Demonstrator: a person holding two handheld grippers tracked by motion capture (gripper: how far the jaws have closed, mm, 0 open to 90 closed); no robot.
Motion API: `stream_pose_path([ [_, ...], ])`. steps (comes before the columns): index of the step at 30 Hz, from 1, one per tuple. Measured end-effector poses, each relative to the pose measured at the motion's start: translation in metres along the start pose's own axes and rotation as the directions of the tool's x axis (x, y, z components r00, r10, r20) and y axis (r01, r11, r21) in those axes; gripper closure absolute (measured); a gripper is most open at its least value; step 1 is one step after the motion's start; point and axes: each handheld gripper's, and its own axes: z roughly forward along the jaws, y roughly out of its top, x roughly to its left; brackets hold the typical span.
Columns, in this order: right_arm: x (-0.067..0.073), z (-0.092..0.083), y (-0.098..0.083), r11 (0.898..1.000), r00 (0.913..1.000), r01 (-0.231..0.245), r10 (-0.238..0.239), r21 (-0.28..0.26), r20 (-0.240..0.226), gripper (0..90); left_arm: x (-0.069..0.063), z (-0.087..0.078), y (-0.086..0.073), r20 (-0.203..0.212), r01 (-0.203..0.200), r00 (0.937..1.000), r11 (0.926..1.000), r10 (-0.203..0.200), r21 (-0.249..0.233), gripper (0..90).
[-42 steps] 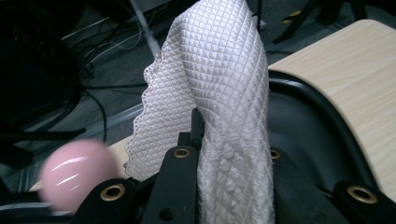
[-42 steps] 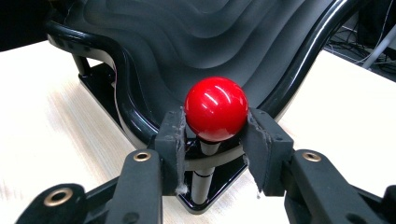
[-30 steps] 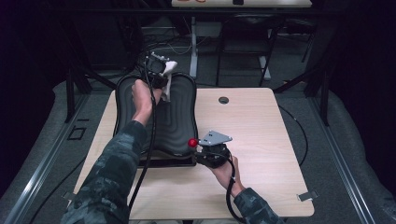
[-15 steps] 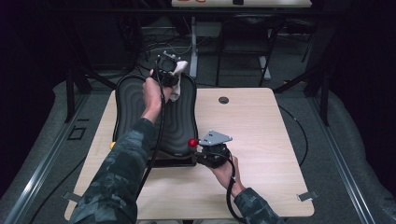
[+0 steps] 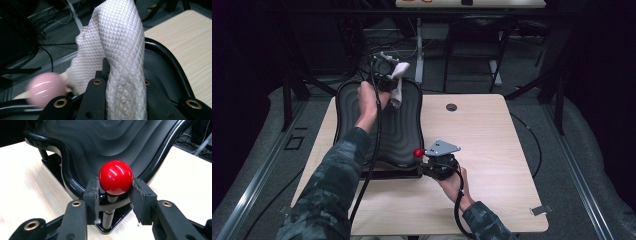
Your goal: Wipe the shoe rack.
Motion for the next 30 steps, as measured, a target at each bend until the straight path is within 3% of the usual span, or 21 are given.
stream_pose_path([
  [3, 0.000, 0.000, 0.000, 1.000, 1.0000, -0.001, 0.001, -0.001, 0.000, 60.3, 0.011, -0.013, -0.001, -0.022, 0.013, 0.9997, 0.9993, -0.014, -0.035, 83.7],
  [6, 0.001, 0.000, 0.000, 1.000, 1.0000, -0.002, 0.002, 0.000, 0.000, 60.3, 0.024, -0.018, -0.004, -0.053, 0.029, 0.9981, 0.9991, -0.030, -0.031, 83.7],
  [8, 0.001, 0.000, 0.000, 1.000, 1.0000, -0.001, 0.001, 0.006, 0.002, 60.4, 0.033, -0.021, -0.007, -0.033, 0.057, 0.9977, 0.9974, -0.059, -0.042, 84.0],
  [10, 0.001, 0.000, 0.000, 1.000, 1.0000, 0.000, 0.000, 0.001, 0.005, 60.4, 0.034, -0.025, -0.007, -0.058, 0.045, 0.9972, 0.9980, -0.048, -0.045, 83.7],
  [12, 0.001, 0.001, 0.000, 1.000, 1.0000, 0.000, 0.000, -0.001, 0.005, 60.4, 0.036, -0.026, -0.008, -0.056, 0.044, 0.9973, 0.9978, -0.047, -0.049, 83.6],
  [17, 0.000, 0.001, -0.001, 1.000, 1.0000, -0.002, 0.002, -0.005, 0.002, 60.5, 0.042, -0.031, -0.012, -0.047, 0.060, 0.9969, 0.9968, -0.063, -0.052, 83.7],
  [26, 0.000, 0.004, 0.000, 1.000, 0.9994, -0.030, 0.030, 0.008, 0.019, 61.6, 0.042, -0.051, -0.035, -0.017, 0.031, 0.9993, 0.9969, -0.033, -0.072, 83.9],
  [29, 0.000, 0.007, 0.000, 0.999, 0.9986, -0.041, 0.040, 0.029, 0.033, 69.4, 0.041, -0.058, -0.045, 0.000, 0.032, 0.9995, 0.9962, -0.032, -0.081, 84.0],
  [30, 0.000, 0.009, -0.002, 0.997, 0.9977, -0.050, 0.048, 0.051, 0.047, 76.2, 0.040, -0.061, -0.049, 0.006, 0.029, 0.9996, 0.9962, -0.029, -0.082, 84.0],
])
